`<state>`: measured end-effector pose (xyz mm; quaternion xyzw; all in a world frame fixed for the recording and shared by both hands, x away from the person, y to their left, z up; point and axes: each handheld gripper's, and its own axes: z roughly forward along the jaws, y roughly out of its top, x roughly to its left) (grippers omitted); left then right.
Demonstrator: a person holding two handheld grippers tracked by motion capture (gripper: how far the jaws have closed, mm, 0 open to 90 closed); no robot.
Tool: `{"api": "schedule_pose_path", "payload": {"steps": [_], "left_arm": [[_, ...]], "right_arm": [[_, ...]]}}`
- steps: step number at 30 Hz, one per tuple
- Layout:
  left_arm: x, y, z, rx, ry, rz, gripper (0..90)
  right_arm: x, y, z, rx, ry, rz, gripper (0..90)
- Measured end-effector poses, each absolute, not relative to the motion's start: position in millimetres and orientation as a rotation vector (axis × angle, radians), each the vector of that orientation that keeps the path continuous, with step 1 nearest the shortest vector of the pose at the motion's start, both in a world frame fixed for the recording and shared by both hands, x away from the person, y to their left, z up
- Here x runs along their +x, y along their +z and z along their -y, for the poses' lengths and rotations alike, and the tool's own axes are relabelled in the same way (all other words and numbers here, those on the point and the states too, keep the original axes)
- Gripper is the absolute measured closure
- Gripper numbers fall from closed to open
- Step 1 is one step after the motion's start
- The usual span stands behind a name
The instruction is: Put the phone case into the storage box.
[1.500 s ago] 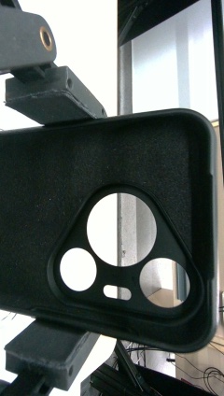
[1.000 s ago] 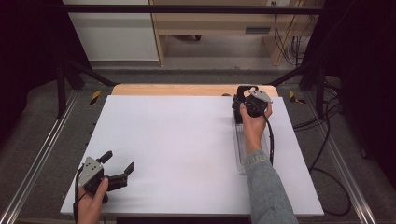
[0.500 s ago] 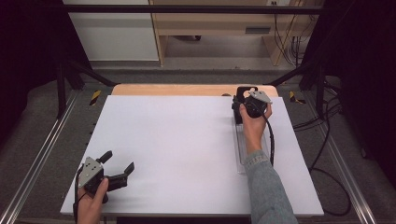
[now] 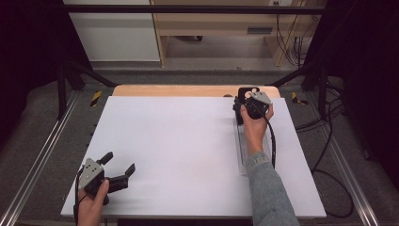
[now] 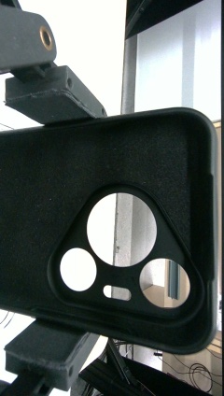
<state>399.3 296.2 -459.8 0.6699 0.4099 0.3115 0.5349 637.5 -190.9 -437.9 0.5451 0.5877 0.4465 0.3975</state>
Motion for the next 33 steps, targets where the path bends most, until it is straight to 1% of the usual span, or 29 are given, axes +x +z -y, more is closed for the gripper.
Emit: {"api": "schedule_pose_path", "payload": {"steps": [33], "left_arm": [[399.8,-460.6,-294.8,1.605,0.728,-0.972,4.4]], "right_arm": [[637.8,-435.9,192.2,1.393,1.134,-1.513,13.2]]}}
